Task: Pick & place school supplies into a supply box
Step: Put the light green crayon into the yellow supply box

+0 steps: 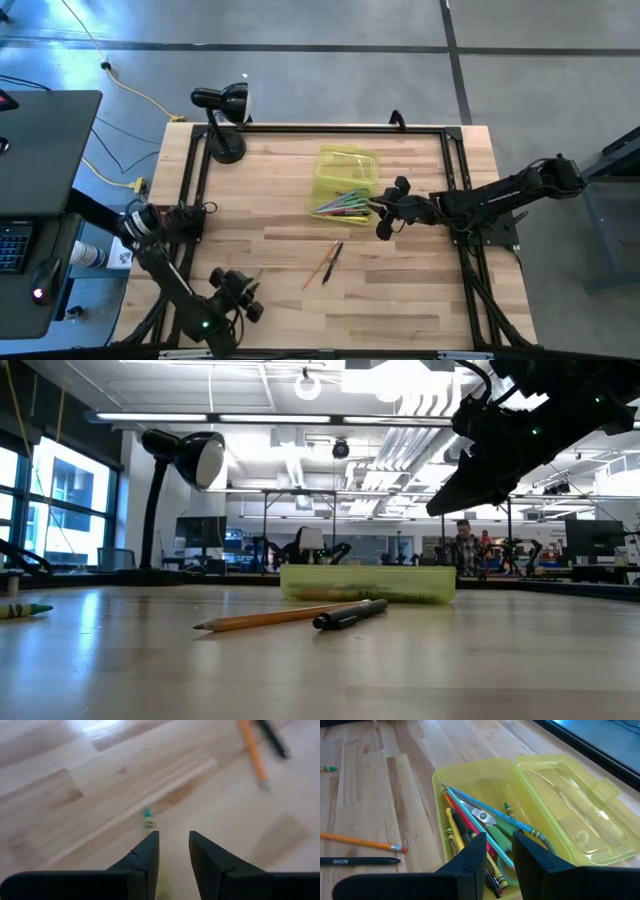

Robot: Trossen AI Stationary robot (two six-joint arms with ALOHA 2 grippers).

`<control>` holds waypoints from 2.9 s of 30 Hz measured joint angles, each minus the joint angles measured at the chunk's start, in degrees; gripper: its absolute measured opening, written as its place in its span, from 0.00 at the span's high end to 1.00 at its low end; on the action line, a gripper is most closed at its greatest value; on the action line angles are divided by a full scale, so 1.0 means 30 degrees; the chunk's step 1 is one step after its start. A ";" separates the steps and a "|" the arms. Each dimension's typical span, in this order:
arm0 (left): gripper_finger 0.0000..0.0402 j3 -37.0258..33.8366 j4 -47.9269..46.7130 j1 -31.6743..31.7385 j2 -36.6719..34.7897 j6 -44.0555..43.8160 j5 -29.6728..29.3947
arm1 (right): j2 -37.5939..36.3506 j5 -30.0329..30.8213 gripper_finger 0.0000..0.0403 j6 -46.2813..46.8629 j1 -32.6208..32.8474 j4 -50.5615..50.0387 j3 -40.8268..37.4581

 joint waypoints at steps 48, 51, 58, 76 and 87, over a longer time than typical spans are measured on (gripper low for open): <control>0.92 -0.3850 0.6670 -0.0593 0.3608 0.1083 -0.5229 | 0.0000 -0.0117 0.82 -0.0012 -0.0007 -0.0042 -0.0005; 0.91 -0.3813 0.6276 -0.0030 0.3102 0.0966 -0.5859 | 0.0000 -0.0117 0.82 -0.0012 -0.0007 0.0015 -0.0005; 0.92 -0.3852 0.5537 0.2380 0.1464 0.4325 -0.7695 | 0.0000 0.0000 0.82 -0.0101 -0.0007 0.0395 -0.0005; 0.92 -0.3847 1.5686 1.2565 -0.3358 2.5802 -0.4469 | 0.0000 0.0066 0.82 -0.0181 -0.0007 0.0501 -0.0005; 0.92 -0.3820 2.5455 1.9449 -0.3114 3.5357 0.6336 | 0.0000 -0.0165 0.82 -0.0503 0.0000 -0.0073 -0.0022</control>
